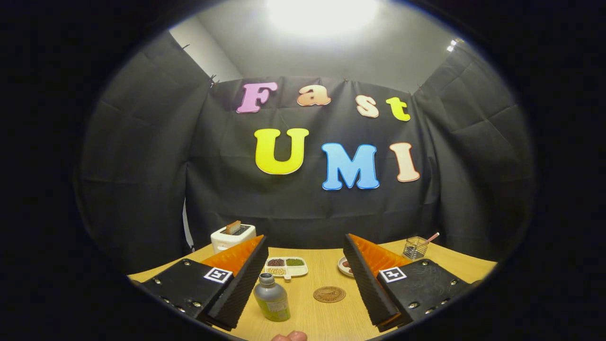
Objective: Take the bottle from table, then pour the juice into the cup, finally place the bottle on the coaster
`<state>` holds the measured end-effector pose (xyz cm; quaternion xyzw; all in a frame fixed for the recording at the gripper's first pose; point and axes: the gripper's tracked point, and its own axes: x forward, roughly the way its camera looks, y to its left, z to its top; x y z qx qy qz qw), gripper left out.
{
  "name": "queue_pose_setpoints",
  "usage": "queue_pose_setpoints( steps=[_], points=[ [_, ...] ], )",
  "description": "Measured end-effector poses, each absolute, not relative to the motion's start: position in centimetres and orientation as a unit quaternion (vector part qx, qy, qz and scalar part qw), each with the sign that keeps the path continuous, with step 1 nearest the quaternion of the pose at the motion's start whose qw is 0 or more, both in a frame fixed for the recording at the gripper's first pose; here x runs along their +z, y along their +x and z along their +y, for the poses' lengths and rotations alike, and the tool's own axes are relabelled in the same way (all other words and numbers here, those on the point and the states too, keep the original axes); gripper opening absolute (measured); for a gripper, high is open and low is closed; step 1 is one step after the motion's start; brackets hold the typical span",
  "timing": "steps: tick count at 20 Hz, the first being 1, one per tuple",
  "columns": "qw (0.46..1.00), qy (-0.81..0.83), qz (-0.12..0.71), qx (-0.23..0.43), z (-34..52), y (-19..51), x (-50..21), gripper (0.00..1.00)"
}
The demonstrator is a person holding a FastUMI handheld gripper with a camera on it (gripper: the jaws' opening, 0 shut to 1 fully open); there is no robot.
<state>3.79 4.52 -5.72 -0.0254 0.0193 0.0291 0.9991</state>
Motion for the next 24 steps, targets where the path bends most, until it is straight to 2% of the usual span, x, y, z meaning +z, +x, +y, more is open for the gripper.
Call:
queue_pose_setpoints(
  steps=[13,24],
  points=[
    [0.995,-0.024,0.079,0.056,9.0,7.0,-14.3,0.97],
    [0.984,-0.021,0.172,0.05,10.4,8.6,-23.5,0.98]
  ],
)
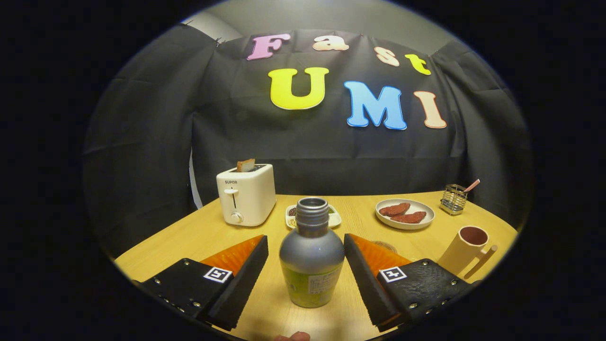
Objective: Take the bottle from table, then pour the juice into the cup, finally place the bottle on the coaster
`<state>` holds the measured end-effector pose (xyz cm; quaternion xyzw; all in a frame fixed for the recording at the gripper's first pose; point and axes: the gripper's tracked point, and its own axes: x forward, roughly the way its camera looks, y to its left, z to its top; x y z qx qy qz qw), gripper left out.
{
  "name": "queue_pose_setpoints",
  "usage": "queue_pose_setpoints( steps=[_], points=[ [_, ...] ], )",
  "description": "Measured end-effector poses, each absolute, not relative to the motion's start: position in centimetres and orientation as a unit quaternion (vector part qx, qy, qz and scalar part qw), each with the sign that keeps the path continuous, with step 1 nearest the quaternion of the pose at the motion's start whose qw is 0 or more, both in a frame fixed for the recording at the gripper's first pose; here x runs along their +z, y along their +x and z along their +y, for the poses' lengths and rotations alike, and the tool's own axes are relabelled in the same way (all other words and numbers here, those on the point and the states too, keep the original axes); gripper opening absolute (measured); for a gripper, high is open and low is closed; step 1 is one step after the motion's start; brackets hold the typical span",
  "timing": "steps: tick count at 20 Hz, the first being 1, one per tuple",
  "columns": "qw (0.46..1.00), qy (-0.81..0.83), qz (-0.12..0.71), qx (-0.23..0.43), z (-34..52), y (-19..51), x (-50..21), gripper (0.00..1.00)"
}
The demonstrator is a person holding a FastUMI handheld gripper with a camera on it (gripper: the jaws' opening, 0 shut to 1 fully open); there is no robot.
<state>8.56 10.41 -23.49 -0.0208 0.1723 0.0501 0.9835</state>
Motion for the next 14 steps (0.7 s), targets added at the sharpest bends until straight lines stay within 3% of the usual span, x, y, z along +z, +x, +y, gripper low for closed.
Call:
queue_pose_setpoints(
  steps=[14],
  points=[
    [0.968,-0.008,0.247,0.034,10.0,7.5,-29.5,0.98]
  ],
)
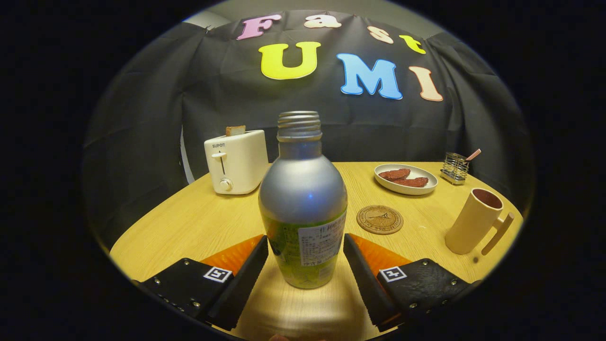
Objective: Take the bottle from table, then pour the juice into the cup, finally place the bottle on the coaster
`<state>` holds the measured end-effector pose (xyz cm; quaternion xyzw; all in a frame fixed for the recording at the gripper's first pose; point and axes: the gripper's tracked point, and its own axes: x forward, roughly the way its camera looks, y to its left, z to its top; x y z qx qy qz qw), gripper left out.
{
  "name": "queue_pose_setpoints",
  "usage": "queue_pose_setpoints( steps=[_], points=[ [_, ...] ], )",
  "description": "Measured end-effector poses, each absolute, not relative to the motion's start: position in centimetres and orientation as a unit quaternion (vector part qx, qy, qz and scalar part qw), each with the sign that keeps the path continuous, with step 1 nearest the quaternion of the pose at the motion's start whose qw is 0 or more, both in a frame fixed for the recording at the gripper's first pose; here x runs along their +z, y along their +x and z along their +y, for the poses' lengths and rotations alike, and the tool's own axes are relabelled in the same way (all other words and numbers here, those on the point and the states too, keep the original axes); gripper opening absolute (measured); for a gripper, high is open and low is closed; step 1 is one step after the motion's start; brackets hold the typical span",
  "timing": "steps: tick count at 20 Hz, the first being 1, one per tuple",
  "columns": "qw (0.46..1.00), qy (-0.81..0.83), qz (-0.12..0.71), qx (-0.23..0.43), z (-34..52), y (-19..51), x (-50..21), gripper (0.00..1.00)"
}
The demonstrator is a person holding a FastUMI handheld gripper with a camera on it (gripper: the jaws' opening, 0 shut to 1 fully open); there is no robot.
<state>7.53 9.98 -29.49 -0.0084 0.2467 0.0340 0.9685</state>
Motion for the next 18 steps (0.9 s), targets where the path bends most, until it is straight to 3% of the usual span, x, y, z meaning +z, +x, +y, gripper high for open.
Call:
queue_pose_setpoints(
  steps=[4,5,18],
  points=[
    [0.965,-0.016,0.259,0.037,10.3,7.5,-30.3,0.92],
    [0.965,-0.015,0.257,0.037,10.3,7.5,-30.1,0.82],
    [0.967,0.056,0.247,0.032,9.2,8.8,-25.2,0.74]
  ],
)
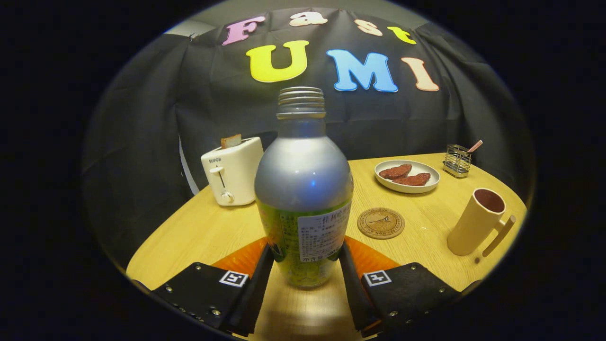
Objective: Take the bottle from table, then pour the juice into the cup, finally place the bottle on the coaster
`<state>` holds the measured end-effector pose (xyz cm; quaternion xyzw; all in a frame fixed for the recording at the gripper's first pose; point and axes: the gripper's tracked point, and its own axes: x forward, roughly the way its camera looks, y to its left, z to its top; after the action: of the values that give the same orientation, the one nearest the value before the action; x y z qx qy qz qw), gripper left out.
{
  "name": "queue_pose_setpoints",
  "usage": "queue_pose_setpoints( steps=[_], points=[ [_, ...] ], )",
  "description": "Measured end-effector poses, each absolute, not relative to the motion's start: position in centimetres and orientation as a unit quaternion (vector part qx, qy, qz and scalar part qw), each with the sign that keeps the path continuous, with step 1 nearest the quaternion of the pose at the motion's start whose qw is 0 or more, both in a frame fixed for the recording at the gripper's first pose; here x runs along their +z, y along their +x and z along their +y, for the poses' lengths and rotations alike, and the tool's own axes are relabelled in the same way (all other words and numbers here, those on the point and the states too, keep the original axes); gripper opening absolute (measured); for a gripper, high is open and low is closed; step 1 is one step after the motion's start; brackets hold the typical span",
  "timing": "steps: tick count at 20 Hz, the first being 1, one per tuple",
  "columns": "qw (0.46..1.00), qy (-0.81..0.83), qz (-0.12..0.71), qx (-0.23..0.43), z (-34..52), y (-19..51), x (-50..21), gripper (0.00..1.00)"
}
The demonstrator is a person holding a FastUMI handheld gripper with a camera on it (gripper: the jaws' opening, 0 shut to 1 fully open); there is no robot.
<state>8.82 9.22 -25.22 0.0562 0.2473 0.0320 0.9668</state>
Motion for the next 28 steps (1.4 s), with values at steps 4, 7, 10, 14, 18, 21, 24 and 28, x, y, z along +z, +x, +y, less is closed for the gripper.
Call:
queue_pose_setpoints(
  steps=[4,7,10,14,18,21,24,28],
  points=[
    [0.962,0.111,0.247,0.023,7.9,9.0,-23.4,0.74],
    [0.954,0.181,0.236,0.025,7.0,8.9,-21.9,0.74],
    [0.947,0.229,0.225,0.013,5.5,8.7,-20.9,0.74],
    [0.931,0.298,0.213,0.007,4.0,8.4,-20.0,0.74],
    [0.913,0.35,0.211,0.003,3.1,8.2,-20.1,0.73],
    [0.891,0.404,0.208,-0.007,2.0,8.1,-20.3,0.73],
    [0.868,0.454,0.2,-0.02,1.1,8.0,-20.9,0.73],
    [0.842,0.502,0.196,-0.028,0.4,8.4,-21.2,0.73]
  ],
)
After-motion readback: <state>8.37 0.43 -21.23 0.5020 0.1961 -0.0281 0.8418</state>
